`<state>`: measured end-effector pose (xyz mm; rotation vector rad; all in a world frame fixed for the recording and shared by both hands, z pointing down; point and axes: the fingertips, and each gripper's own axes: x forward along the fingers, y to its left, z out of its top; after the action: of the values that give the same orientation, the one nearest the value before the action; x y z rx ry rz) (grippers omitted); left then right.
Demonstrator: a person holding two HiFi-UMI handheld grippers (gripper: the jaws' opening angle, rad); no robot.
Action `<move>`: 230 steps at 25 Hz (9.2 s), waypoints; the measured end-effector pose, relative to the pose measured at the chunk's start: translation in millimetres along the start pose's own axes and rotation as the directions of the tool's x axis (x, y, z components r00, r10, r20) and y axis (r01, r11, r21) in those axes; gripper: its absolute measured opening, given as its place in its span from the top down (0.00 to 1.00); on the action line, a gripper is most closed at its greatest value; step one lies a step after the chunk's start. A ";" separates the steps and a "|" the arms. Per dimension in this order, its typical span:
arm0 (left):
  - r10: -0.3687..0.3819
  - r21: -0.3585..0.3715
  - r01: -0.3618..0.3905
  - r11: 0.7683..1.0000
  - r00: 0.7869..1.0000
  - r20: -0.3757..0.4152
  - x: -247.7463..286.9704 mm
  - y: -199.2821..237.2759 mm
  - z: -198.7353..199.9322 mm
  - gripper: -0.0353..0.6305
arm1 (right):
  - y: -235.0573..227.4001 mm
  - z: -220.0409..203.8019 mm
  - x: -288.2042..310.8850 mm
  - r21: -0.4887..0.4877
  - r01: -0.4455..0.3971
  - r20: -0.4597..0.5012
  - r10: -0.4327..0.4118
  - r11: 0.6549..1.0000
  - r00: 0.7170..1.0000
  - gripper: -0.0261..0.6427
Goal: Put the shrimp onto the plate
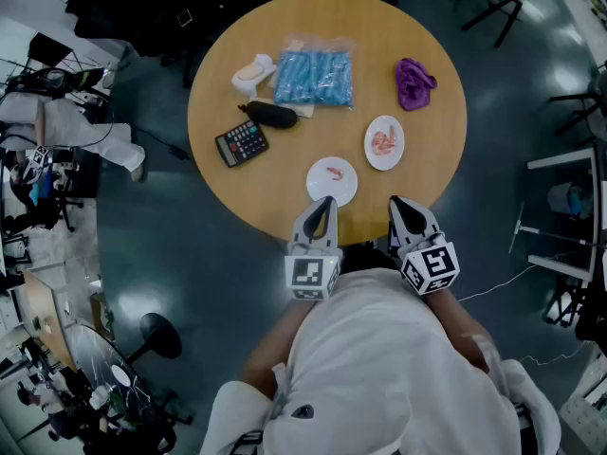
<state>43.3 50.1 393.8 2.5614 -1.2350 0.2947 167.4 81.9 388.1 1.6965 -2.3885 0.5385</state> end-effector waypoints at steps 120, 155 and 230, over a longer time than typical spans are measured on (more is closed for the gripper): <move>0.004 -0.125 -0.014 0.992 0.996 -0.087 12.2 29.3 -52.1 0.94 | -174.9 -178.8 192.3 -0.527 -0.711 -0.847 -0.214 0.465 0.487 0.86; 0.039 -0.153 -0.052 0.987 0.996 -0.083 -10.6 37.0 -62.8 0.94 | 70.1 -196.2 184.9 -0.390 -0.710 -0.808 0.152 0.587 0.569 0.88; 0.063 -0.179 -0.086 0.980 0.989 -0.132 26.2 39.7 -60.8 0.94 | -138.1 -172.8 226.0 -0.254 -0.917 -0.966 -0.035 0.307 0.256 0.84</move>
<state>24.5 27.8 465.3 2.3074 -1.2512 0.3362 206.5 -91.0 650.0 -0.1060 -1.6957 0.1072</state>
